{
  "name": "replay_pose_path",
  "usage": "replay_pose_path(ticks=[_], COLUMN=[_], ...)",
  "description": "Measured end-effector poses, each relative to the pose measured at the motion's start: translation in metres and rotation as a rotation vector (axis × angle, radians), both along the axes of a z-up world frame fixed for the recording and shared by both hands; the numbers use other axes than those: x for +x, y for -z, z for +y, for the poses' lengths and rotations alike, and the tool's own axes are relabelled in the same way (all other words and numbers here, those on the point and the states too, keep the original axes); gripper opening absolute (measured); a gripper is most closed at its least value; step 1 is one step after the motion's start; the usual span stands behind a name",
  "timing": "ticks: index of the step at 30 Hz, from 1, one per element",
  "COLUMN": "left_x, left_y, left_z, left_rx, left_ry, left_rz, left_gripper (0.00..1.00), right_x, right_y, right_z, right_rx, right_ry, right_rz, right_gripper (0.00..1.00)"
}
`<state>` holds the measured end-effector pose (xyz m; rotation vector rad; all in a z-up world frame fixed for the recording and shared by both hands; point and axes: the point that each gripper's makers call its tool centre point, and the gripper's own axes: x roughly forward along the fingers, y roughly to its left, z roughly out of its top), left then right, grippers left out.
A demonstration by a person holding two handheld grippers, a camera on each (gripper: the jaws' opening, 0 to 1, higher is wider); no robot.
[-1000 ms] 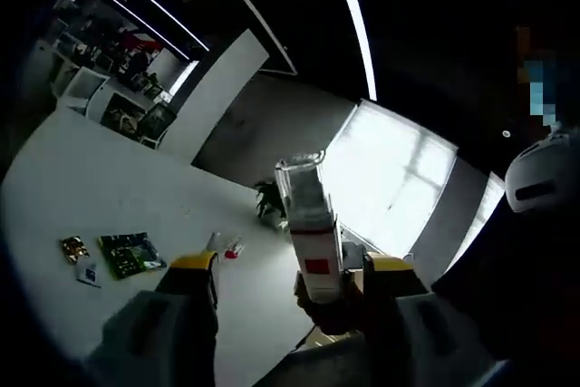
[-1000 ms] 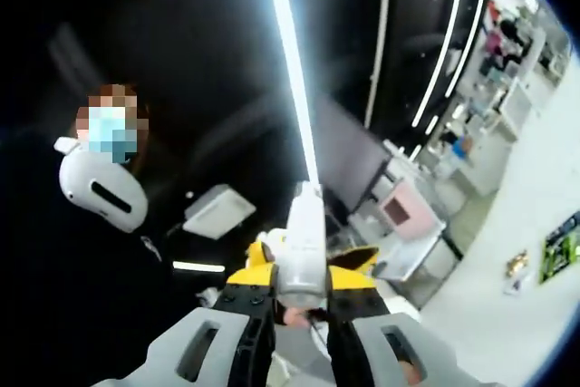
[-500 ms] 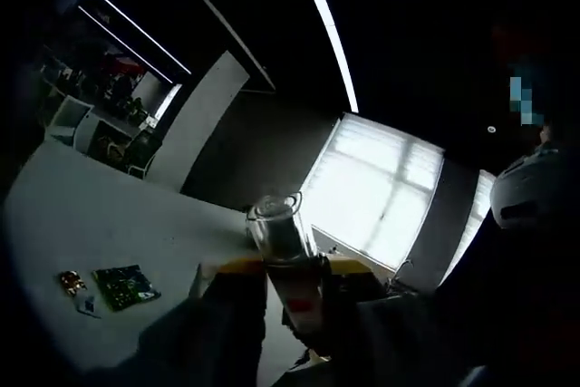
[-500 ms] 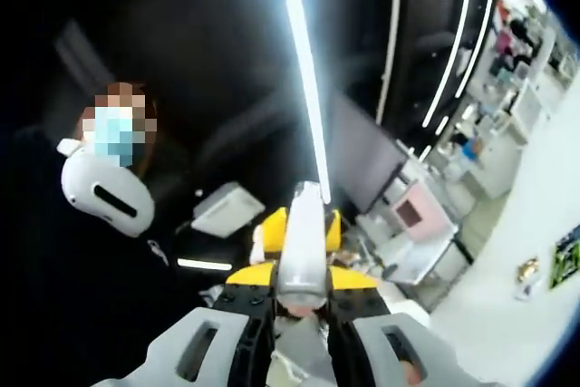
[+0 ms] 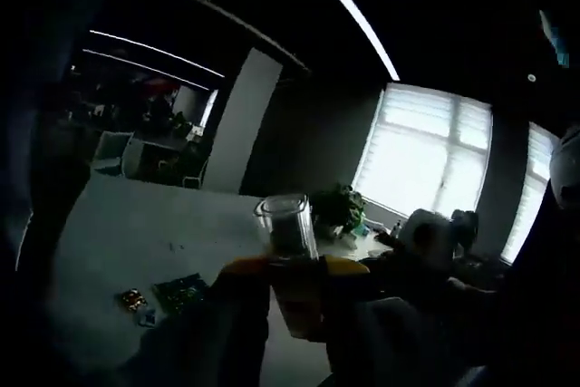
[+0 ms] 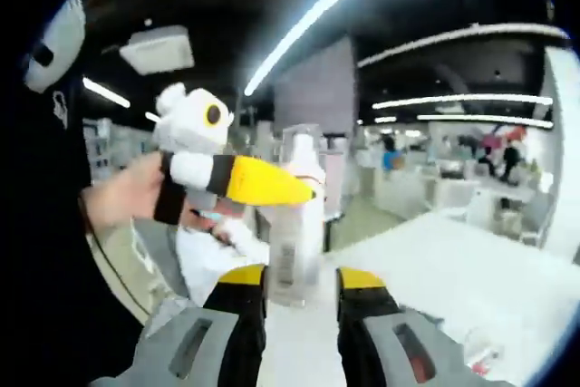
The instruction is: Arrange the skincare products in the storage area until every visible bottle or jar stands upright without overlapping.
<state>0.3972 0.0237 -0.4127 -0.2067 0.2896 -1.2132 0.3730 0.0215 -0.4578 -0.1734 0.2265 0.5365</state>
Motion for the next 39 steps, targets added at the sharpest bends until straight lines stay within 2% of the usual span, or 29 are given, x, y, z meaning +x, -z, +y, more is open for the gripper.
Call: replay_pose_path(ticks=[1, 2, 5, 7, 10, 13, 17, 22, 24, 27, 28, 30, 33, 35, 38, 39], left_x=[0.001, 0.001, 0.0, -0.003, -0.004, -0.005, -0.007, -0.01, -0.011, -0.015, -0.019, -0.021, -0.028, -0.032, -0.035, -0.038], left_y=[-0.001, -0.001, -0.005, -0.01, -0.019, -0.02, -0.021, -0.02, -0.018, -0.017, -0.018, -0.019, -0.021, -0.027, -0.032, -0.034], left_z=[-0.004, -0.006, -0.013, -0.017, -0.021, -0.022, -0.018, -0.012, -0.011, -0.01, -0.011, -0.009, -0.009, -0.008, -0.004, -0.003], left_rx=[0.002, 0.01, 0.003, -0.005, 0.02, 0.065, 0.078, 0.083, 0.096, 0.102, 0.094, 0.078, 0.043, 0.007, -0.029, -0.056], left_ry=[-0.017, -0.023, -0.037, -0.037, -0.064, -0.067, -0.063, -0.045, -0.04, -0.033, 0.003, 0.009, 0.055, 0.071, 0.084, 0.106], left_rz=[-0.007, -0.021, -0.026, -0.044, -0.153, -0.215, -0.242, -0.255, -0.262, -0.28, -0.31, -0.316, -0.301, -0.313, -0.323, -0.3], left_gripper=[0.19, 0.19, 0.19, 0.19, 0.19, 0.19, 0.19, 0.2, 0.2, 0.2, 0.2, 0.21, 0.3, 0.37, 0.35, 0.35], right_x=[0.003, 0.005, 0.01, 0.012, 0.016, 0.019, 0.02, 0.013, 0.011, 0.01, 0.01, 0.008, 0.003, -0.002, -0.019, -0.023], right_y=[-0.002, -0.002, -0.012, -0.019, -0.026, -0.027, -0.027, -0.026, -0.023, -0.022, -0.022, -0.024, -0.014, -0.011, -0.017, -0.022], right_z=[-0.004, -0.004, -0.006, -0.004, -0.007, -0.009, -0.006, 0.004, 0.009, 0.009, 0.008, 0.008, 0.005, 0.008, 0.018, 0.02], right_rx=[-0.07, -0.143, -0.239, -0.241, -0.252, -0.244, -0.184, 0.002, 0.05, 0.031, 0.021, 0.005, 0.026, 0.107, 0.245, 0.271], right_ry=[0.04, 0.03, 0.069, 0.094, 0.131, 0.155, 0.126, 0.044, 0.028, 0.02, 0.014, -0.005, -0.065, -0.131, -0.274, -0.295], right_rz=[-0.013, -0.032, -0.096, -0.123, -0.149, -0.16, -0.172, -0.131, -0.105, -0.113, -0.112, -0.128, -0.098, -0.082, -0.044, -0.054], right_gripper=[0.24, 0.25, 0.23, 0.2, 0.17, 0.15, 0.14, 0.13, 0.12, 0.12, 0.12, 0.12, 0.12, 0.12, 0.12, 0.12])
